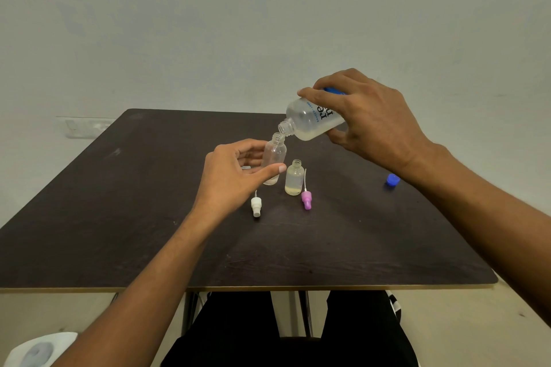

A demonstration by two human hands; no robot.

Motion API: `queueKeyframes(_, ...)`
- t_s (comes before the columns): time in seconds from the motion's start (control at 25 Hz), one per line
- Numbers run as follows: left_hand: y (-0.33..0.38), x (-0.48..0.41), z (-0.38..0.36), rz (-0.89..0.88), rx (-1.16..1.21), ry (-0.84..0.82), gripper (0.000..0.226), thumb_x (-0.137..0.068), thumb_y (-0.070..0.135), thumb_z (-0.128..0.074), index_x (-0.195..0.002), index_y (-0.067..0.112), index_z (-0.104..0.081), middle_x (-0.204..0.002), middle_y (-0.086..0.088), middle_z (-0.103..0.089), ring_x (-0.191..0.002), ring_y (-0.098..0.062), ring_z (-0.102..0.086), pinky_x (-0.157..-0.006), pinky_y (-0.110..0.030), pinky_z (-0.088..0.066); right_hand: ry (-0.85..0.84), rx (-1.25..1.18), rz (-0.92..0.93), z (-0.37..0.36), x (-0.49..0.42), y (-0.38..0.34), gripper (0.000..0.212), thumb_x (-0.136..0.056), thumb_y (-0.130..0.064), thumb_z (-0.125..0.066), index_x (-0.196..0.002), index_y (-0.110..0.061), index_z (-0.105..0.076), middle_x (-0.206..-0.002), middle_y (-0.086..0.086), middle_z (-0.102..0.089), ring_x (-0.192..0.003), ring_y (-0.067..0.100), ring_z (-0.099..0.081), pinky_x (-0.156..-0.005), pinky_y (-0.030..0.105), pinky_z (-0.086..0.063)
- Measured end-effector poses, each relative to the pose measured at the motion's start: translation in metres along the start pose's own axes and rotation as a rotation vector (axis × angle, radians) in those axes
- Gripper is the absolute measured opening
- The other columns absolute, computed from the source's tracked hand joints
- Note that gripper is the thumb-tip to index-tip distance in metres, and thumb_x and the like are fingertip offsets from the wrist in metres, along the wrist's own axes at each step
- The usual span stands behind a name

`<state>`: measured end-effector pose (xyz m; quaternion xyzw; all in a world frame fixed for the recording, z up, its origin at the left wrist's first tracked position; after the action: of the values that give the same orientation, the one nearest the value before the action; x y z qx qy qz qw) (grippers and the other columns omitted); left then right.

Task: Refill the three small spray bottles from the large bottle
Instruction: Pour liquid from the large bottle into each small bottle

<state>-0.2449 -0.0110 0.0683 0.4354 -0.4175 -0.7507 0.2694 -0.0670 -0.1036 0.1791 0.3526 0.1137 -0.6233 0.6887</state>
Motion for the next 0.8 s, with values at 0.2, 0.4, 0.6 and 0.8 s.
queueKeyframes(0.2,0.0005,0.0005,-0.0002,0.000,0.002,0.003,0.036,-0.075,0.035,-0.095,-0.105,0.042,-0.077,-0.100,0.027,-0.078,-0.095,0.007,-0.074,-0.078,-0.006,-0.055,-0.002,0.007,0.005,0.0018,-0.0001,-0.0004,0.073,-0.087,-0.023,-0.082,-0.152,-0.034,-0.052,-0.141,-0.002,-0.062,-0.128,0.025,-0.056,-0.073,0.028,-0.039)
queueKeyframes(0.4,-0.0008,0.0006,0.0001,0.006,-0.011,0.007,0.036,-0.075,0.036,-0.095,-0.106,0.042,-0.077,-0.100,0.026,-0.078,-0.096,0.007,-0.074,-0.080,-0.007,-0.055,0.004,0.013,0.007,0.0043,-0.0005,-0.0030,0.071,-0.088,-0.022,-0.082,-0.152,-0.032,-0.054,-0.142,-0.001,-0.062,-0.129,0.026,-0.056,-0.076,0.028,-0.036)
queueKeyframes(0.6,-0.0019,0.0002,0.0010,0.009,-0.015,0.014,0.037,-0.075,0.038,-0.095,-0.107,0.041,-0.078,-0.100,0.024,-0.079,-0.096,0.007,-0.074,-0.081,-0.008,-0.056,-0.002,0.012,0.008,0.0050,-0.0011,-0.0028,0.071,-0.089,-0.022,-0.080,-0.153,-0.033,-0.052,-0.144,-0.003,-0.061,-0.132,0.024,-0.054,-0.078,0.027,-0.036)
queueKeyframes(0.8,-0.0028,0.0002,0.0011,0.014,-0.015,0.014,0.036,-0.076,0.037,-0.095,-0.108,0.039,-0.078,-0.100,0.024,-0.079,-0.096,0.007,-0.074,-0.080,-0.008,-0.056,0.001,0.011,0.006,0.0056,-0.0018,-0.0031,0.070,-0.088,-0.019,-0.080,-0.152,-0.032,-0.053,-0.142,-0.002,-0.062,-0.130,0.025,-0.055,-0.078,0.027,-0.035)
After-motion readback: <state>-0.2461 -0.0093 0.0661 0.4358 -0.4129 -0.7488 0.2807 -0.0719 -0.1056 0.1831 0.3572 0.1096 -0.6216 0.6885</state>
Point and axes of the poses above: each hand's wrist, its own x-axis away from the middle knuckle, its own z-axis out of the back of the hand, y = z × x, the point moved 8 cm from there along -x, towards the middle knuckle
